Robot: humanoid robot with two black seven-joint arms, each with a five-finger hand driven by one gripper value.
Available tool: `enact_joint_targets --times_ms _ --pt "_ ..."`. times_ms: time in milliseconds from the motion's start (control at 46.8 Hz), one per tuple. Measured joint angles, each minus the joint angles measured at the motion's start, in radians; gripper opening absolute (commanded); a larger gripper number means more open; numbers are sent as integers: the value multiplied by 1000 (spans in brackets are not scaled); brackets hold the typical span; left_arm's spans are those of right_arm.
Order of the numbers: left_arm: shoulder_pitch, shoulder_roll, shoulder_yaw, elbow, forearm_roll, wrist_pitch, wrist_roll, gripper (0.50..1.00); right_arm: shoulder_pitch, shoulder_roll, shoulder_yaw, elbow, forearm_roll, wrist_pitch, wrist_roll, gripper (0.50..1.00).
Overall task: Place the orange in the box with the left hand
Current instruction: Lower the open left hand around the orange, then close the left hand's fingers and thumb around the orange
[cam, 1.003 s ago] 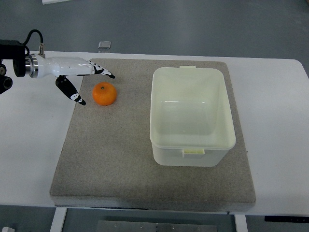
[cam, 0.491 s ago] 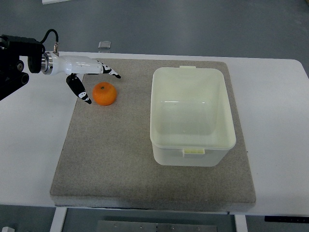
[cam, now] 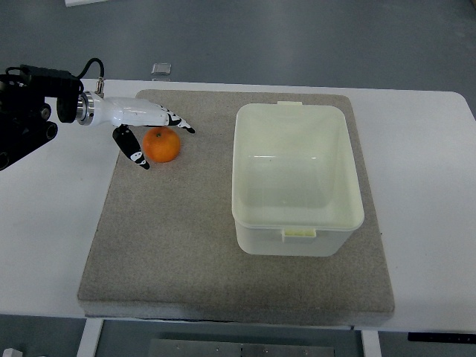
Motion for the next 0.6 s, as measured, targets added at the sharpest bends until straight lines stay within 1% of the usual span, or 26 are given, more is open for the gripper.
enact_joint_targets --times_ms 256,406,448,598 --pt "1 4 30 2 34 9 0 981 0 0 0 0 0 0 0 932" --pt "-2 4 46 29 51 59 0 954 0 0 0 0 0 0 0 932" --pt "-2 0 51 46 52 72 0 936 0 0 0 0 0 0 0 932" --pt "-5 -13 80 66 52 96 0 928 0 0 0 0 0 0 0 932"
